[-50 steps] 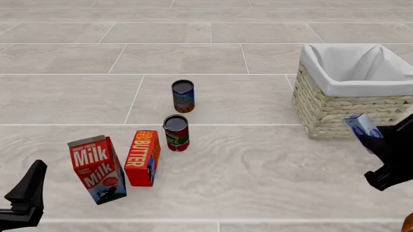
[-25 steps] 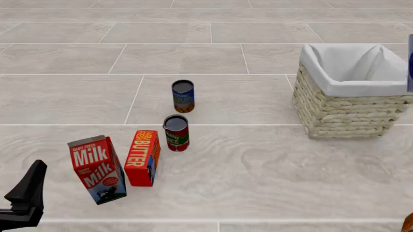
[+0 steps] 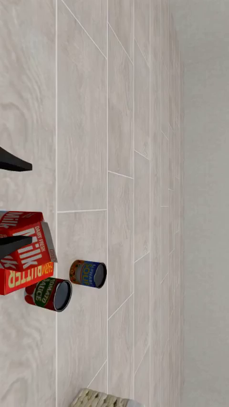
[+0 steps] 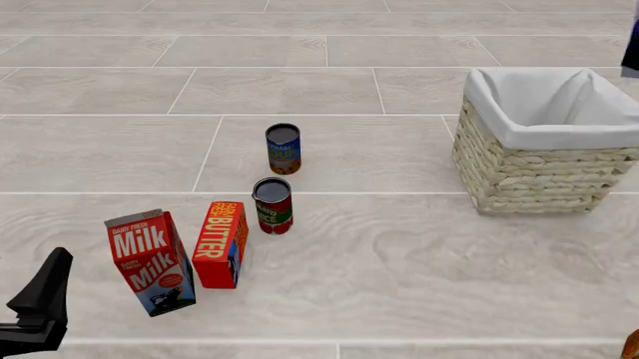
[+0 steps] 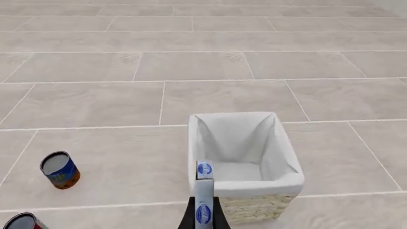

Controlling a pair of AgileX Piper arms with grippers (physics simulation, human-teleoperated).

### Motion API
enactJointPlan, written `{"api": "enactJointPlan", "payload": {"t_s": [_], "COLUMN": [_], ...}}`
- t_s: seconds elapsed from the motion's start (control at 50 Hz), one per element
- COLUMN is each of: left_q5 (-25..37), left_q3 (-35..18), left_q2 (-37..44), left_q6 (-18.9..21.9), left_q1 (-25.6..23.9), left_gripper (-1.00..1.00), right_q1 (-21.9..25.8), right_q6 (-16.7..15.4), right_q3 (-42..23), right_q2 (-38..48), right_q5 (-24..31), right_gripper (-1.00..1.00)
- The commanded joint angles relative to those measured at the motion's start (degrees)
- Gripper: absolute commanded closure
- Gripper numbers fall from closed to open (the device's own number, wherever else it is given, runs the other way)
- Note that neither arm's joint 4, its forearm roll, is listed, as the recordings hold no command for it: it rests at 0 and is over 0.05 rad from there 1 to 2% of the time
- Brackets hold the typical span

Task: Pick the cream cheese and place it in the basket.

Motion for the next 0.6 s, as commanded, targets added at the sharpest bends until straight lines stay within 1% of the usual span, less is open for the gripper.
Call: {"api": "enactJointPlan", "payload": {"t_s": [0.02, 0.04, 0.06, 0.1, 0.12, 0.14, 0.16, 0.2, 0.26, 0.28, 0.36, 0.38, 0.42, 0.46, 0.56, 0.58, 0.6], "left_q5": [0.0, 0.0, 0.0, 0.0, 0.0, 0.0, 0.0, 0.0, 0.0, 0.0, 0.0, 0.0, 0.0, 0.0, 0.0, 0.0, 0.0], "left_q3": [0.0, 0.0, 0.0, 0.0, 0.0, 0.0, 0.0, 0.0, 0.0, 0.0, 0.0, 0.0, 0.0, 0.0, 0.0, 0.0, 0.0], "left_q2": [0.01, 0.0, 0.01, -0.01, -0.01, -0.01, -0.01, -0.02, 0.0, 0.0, 0.01, 0.01, 0.0, -0.01, 0.0, -0.01, -0.01], "left_q6": [0.0, 0.01, 0.0, 0.0, 0.0, 0.0, 0.01, -0.01, 0.01, 0.01, 0.01, 0.0, 0.01, 0.0, 0.0, 0.0, 0.0], "left_q1": [0.0, -0.01, 0.0, 0.01, 0.01, 0.01, 0.0, 0.0, -0.02, 0.0, -0.01, 0.01, 0.0, -0.01, -0.01, 0.01, 0.01], "left_gripper": [-1.0, -1.0, -1.0, -1.0, -1.0, -1.0, -1.0, -1.0, -1.0, -1.0, -1.0, -1.0, -1.0, -1.0, -1.0, -1.0, -1.0], "right_q1": [-2.2, -2.23, -2.52, -2.75, -2.75, -2.15, -1.55, -1.94, -2.59, -2.56, -3.85, -3.64, -3.45, -3.91, -3.68, -3.78, -3.98], "right_q6": [-1.47, -1.55, -3.03, -4.74, -4.74, -3.57, -1.41, -1.95, -4.98, -4.39, -5.18, -6.06, -6.36, -8.15, -8.0, -7.4, -7.7], "right_q3": [-8.55, -9.12, -9.99, -11.87, -11.89, -12.33, -13.09, -14.25, -15.6, -16.29, -18.8, -19.22, -20.02, -20.97, -23.47, -24.37, -24.84], "right_q2": [9.78, 10.37, 11.25, 13.09, 13.11, 13.28, 14.19, 15.7, 19.06, 19.8, 22.6, 23.4, 24.54, 26.05, 28.09, 28.81, 29.33], "right_q5": [1.81, 2.1, 2.35, 3.47, 3.48, 3.84, 4.69, 5.09, 6.74, 7.19, 8.49, 9.28, 10.21, 11.05, 13.01, 13.51, 13.67], "right_gripper": [1.0, 1.0, 1.0, 1.0, 1.0, 1.0, 1.0, 1.0, 1.0, 1.0, 1.0, 1.0, 1.0, 1.0, 1.0, 1.0, 1.0]}}
